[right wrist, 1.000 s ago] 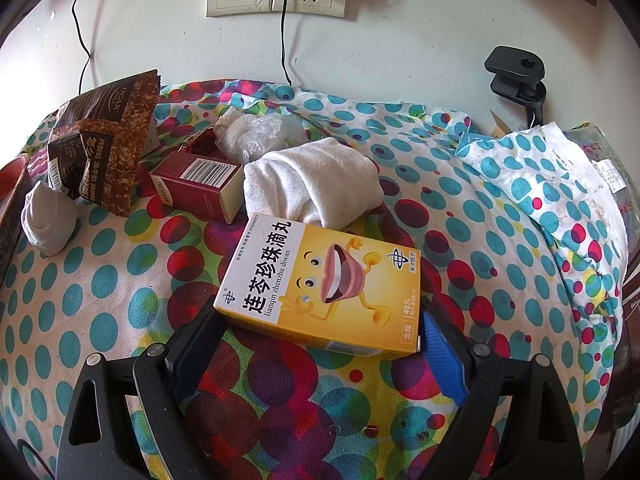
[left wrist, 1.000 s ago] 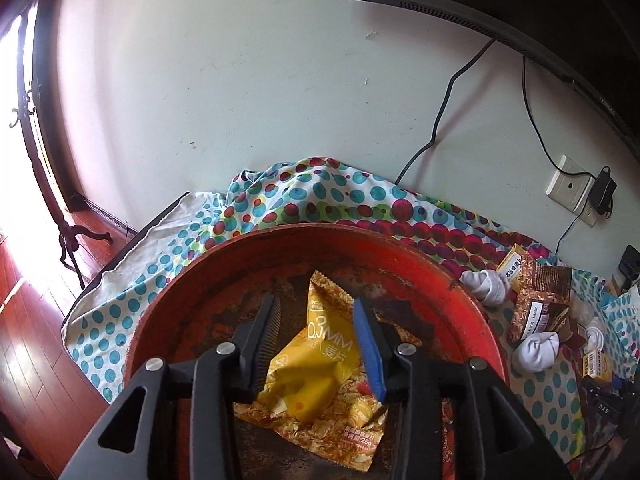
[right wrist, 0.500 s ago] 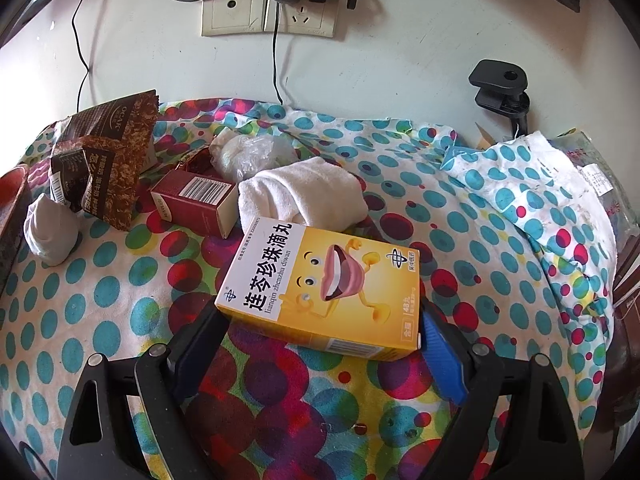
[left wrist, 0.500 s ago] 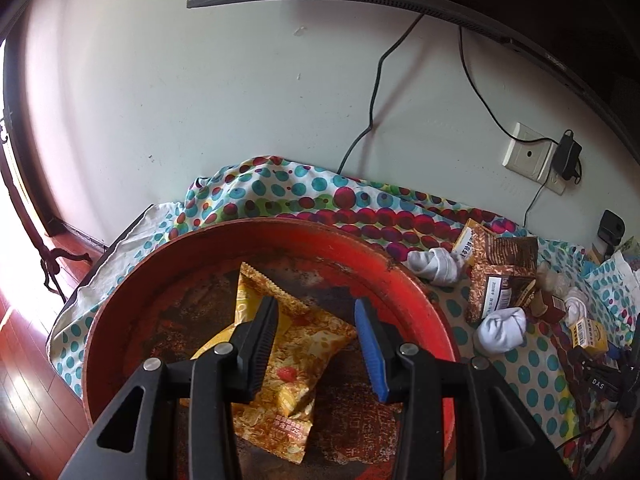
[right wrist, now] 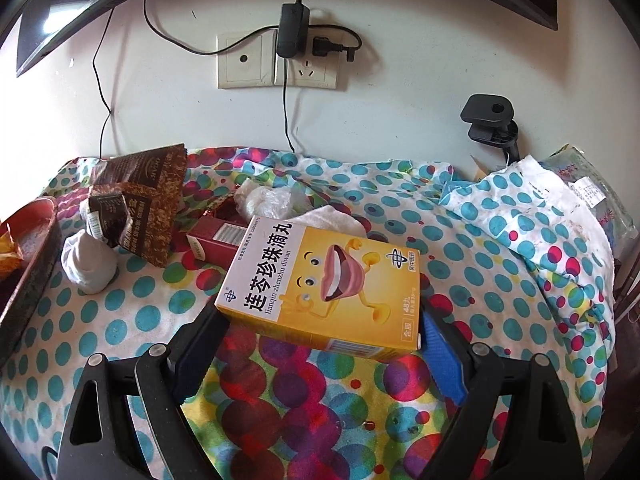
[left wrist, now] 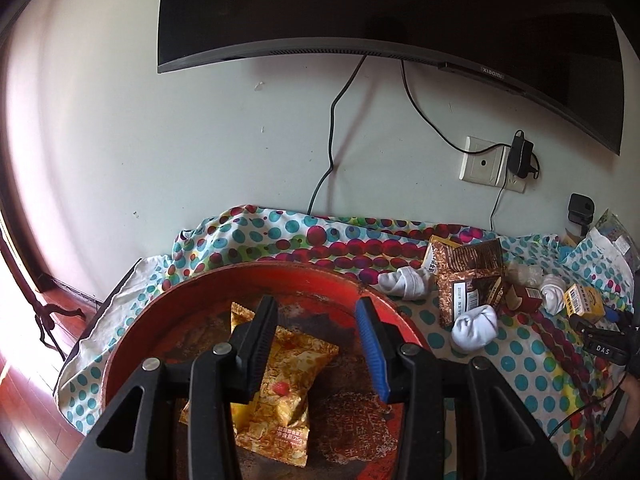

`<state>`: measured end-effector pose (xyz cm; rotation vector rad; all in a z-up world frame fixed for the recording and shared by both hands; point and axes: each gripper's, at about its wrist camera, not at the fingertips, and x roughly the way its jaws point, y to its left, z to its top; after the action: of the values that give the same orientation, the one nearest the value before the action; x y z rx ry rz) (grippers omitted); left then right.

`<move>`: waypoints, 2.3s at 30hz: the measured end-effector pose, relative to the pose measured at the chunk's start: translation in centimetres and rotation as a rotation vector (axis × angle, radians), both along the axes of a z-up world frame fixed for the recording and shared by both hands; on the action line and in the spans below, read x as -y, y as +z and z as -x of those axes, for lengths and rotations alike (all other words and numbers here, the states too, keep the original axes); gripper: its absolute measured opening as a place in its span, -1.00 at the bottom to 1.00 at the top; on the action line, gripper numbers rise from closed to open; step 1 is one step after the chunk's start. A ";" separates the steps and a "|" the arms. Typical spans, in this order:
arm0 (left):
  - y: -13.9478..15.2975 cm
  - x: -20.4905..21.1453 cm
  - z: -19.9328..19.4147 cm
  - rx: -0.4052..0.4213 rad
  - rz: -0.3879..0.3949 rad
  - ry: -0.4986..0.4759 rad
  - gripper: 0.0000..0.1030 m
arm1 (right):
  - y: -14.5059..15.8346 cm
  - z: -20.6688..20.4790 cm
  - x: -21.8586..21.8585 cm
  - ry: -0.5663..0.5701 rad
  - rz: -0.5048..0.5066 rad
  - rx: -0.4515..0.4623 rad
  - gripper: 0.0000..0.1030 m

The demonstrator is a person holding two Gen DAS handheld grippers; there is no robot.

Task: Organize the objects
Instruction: 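Open the left gripper to drop the chip bag into the red tray, then carry the yellow medicine box with the right gripper and drop it into the red tray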

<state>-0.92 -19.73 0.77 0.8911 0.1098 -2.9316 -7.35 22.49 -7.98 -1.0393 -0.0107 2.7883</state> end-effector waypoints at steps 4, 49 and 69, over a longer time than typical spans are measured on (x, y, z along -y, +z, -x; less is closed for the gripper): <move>-0.2 1.7 0.0 0.013 -0.051 0.020 -0.14 | 2.1 -0.2 4.0 0.059 0.005 -0.019 0.72; -2.2 13.2 -2.4 -0.057 -0.367 0.322 -0.10 | 1.0 13.9 41.9 0.689 0.012 0.299 0.76; -1.2 5.6 -0.5 -0.035 -0.228 0.125 -0.09 | 4.6 6.1 29.0 0.616 0.001 0.073 0.89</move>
<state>-0.41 -25.31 -0.42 0.8260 0.4924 -2.8571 -13.44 -6.49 -3.34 -1.3220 -0.4040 3.2735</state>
